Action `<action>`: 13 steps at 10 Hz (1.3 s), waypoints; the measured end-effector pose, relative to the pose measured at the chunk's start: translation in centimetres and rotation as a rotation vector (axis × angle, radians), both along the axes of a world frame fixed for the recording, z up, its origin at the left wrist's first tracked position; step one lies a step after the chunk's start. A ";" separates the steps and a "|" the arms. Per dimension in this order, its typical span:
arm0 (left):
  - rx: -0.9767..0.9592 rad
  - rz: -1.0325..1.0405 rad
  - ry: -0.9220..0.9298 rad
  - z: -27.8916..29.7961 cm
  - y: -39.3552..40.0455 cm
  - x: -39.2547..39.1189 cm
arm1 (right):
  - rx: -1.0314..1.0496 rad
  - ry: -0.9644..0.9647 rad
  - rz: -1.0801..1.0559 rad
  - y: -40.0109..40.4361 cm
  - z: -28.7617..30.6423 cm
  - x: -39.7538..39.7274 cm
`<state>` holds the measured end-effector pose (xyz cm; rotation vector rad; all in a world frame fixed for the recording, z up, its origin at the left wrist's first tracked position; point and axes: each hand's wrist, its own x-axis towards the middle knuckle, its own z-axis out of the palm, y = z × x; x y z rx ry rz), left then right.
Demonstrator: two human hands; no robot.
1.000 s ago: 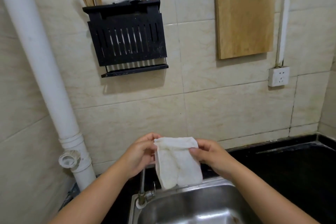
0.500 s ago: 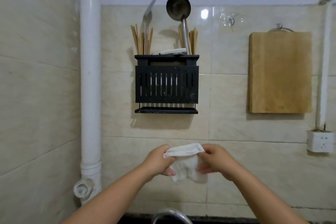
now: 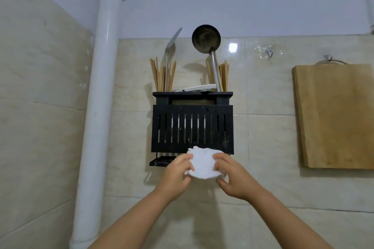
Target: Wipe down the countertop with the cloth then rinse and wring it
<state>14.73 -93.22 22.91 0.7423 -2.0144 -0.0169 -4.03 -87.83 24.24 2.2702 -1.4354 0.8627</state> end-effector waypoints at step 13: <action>-0.034 0.474 -0.452 0.8 0.0 -2.4 | -0.016 0.023 -0.441 -1.5 -1.8 0.3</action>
